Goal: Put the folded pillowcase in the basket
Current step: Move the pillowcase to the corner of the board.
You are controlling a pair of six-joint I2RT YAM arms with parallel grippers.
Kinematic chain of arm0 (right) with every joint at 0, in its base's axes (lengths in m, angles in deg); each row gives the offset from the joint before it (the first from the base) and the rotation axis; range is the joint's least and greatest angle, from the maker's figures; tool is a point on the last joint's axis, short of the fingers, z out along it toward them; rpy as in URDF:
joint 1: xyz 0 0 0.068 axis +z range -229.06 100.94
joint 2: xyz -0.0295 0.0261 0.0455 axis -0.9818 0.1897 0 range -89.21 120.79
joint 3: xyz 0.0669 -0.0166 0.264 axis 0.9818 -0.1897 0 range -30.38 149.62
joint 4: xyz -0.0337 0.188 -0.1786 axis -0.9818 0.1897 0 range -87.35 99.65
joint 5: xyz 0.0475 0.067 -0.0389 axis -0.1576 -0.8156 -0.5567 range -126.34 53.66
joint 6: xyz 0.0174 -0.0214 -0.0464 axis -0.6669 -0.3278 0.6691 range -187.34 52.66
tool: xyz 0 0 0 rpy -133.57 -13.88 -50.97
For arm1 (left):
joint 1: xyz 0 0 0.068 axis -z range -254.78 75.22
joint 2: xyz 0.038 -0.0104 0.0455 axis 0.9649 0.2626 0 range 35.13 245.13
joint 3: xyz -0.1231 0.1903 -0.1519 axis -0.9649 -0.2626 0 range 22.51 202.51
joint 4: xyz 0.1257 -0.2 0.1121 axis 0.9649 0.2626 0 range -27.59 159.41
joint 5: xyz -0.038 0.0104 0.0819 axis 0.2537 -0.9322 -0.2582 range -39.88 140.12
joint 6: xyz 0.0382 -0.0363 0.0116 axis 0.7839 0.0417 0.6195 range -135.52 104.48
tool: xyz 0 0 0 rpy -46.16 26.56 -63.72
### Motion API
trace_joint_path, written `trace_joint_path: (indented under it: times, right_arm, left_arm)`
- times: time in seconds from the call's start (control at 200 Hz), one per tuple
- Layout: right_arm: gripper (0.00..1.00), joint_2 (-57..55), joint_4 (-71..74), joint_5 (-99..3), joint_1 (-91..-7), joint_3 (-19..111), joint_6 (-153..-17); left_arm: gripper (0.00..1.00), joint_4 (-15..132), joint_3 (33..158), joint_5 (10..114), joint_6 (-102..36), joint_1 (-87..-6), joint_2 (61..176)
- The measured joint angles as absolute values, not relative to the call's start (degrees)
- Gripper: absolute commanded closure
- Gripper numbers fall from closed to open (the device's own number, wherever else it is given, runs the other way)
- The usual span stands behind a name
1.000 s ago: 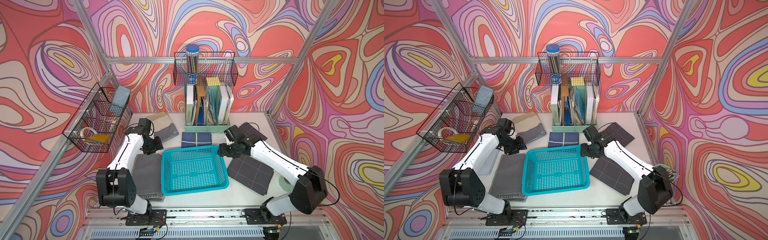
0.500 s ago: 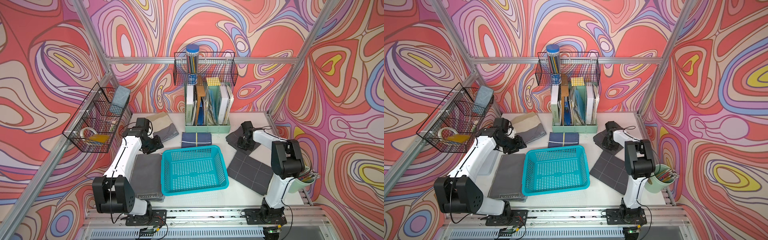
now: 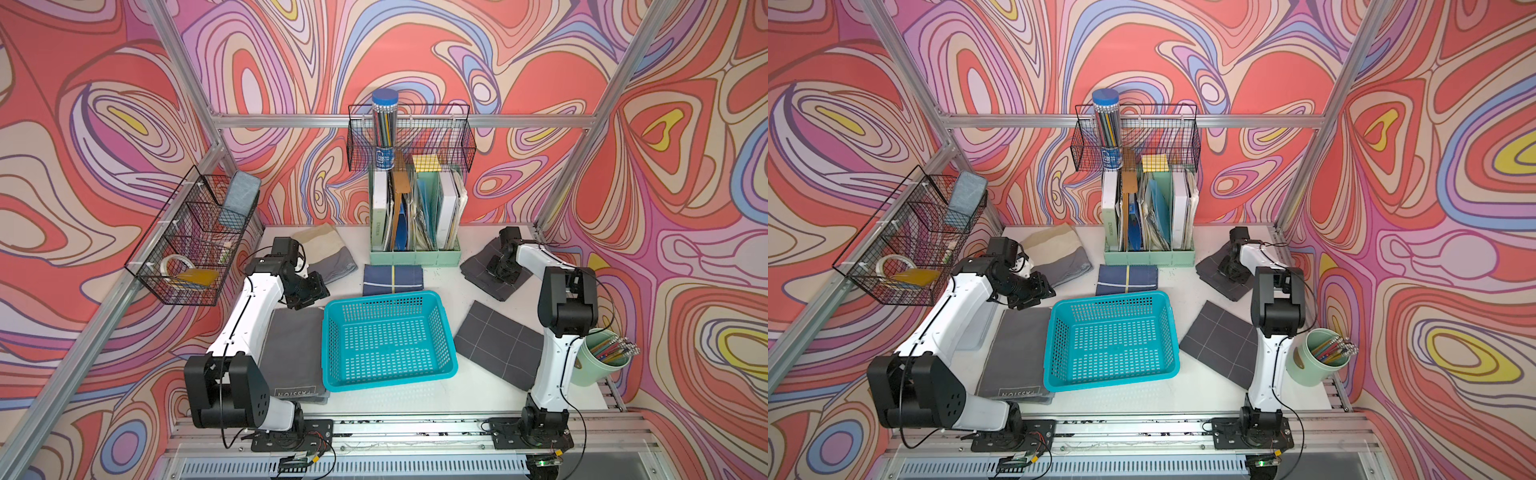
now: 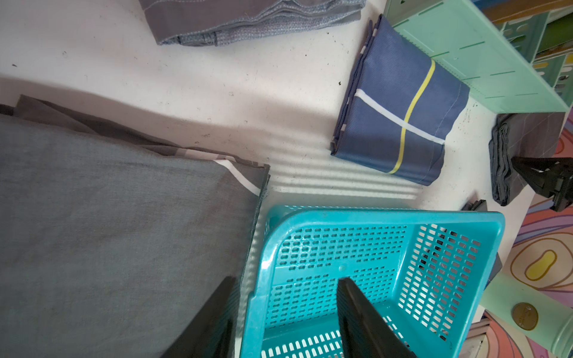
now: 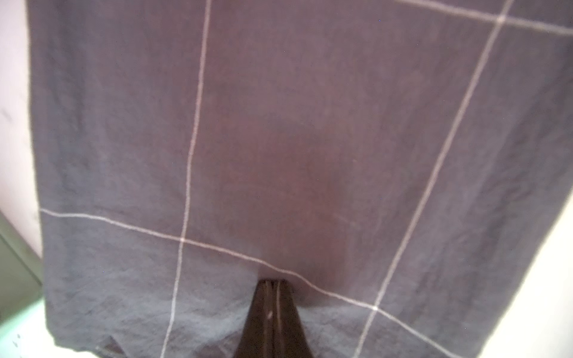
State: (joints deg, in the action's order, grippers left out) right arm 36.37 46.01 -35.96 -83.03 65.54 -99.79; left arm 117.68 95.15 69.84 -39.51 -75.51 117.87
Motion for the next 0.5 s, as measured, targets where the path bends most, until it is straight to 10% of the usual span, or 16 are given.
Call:
trace_joint_path:
  times: [0.501]
  right_arm:
    - [0.98, 52.3, 52.6, -39.7, -87.0, 92.4, -98.1]
  left_arm:
    - [0.43, 117.7, 96.2, 72.1, -39.5, -75.5, 118.1]
